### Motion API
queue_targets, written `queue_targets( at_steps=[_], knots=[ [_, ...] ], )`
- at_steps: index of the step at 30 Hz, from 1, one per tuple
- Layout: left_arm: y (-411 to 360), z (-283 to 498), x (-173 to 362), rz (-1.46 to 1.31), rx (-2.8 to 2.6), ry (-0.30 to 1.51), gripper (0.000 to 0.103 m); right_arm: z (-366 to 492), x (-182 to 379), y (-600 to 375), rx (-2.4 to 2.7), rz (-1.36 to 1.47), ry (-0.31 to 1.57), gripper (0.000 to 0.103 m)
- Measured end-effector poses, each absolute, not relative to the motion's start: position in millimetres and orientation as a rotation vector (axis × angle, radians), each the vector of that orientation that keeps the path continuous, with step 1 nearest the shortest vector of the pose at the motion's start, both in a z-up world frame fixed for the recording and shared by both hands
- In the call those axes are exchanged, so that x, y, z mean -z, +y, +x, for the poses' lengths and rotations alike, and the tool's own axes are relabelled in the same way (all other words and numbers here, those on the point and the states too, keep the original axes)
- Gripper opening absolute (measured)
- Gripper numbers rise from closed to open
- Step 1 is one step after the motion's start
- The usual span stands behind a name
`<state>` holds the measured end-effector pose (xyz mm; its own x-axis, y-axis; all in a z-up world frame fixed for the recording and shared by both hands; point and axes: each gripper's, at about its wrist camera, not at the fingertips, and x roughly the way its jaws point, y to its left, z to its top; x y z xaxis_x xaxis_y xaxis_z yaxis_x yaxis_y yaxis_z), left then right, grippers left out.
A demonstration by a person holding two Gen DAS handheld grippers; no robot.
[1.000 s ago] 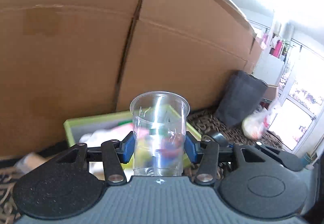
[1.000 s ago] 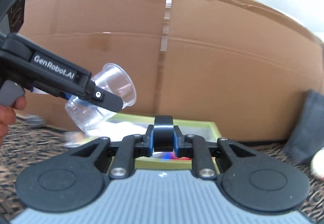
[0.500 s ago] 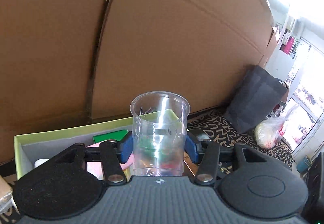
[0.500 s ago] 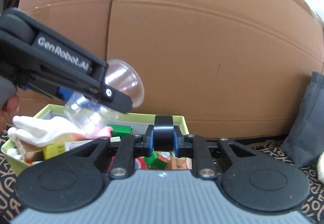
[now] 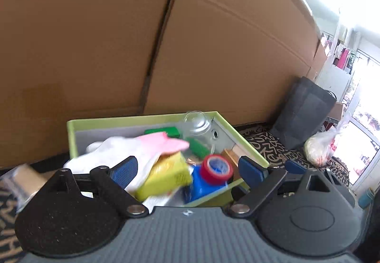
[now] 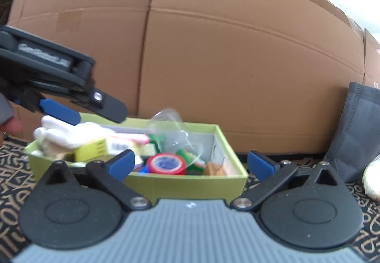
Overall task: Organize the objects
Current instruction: 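Open both tools to drop the cup and tape roll into the shoebox, then move both open tools toward the steel wool scrubber and bag of sticks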
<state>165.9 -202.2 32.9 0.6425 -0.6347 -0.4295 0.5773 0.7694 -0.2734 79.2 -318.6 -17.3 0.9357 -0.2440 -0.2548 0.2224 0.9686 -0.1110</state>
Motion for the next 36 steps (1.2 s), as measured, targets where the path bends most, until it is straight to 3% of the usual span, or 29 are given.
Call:
queue_targets(
  at_steps=[10, 18, 27, 32, 36],
  knots=[
    [-113, 92, -2, -0.158, 0.536, 0.551, 0.095, 25, 23, -259, 0.118, 0.037, 0.316, 0.103],
    [-32, 80, 19, -0.190, 0.317, 0.609, 0.095, 29, 34, -187, -0.117, 0.106, 0.428, 0.103],
    [50, 105, 22, -0.274, 0.151, 0.617, 0.095, 94, 19, -102, -0.292, -0.072, 0.437, 0.099],
    [79, 150, 22, -0.285, 0.106, 0.634, 0.095, 155, 19, -73, -0.306, -0.140, 0.478, 0.091],
    [90, 191, 26, -0.278, 0.071, 0.644, 0.095, 199, 28, -65, -0.265, -0.197, 0.502, 0.090]
  ],
)
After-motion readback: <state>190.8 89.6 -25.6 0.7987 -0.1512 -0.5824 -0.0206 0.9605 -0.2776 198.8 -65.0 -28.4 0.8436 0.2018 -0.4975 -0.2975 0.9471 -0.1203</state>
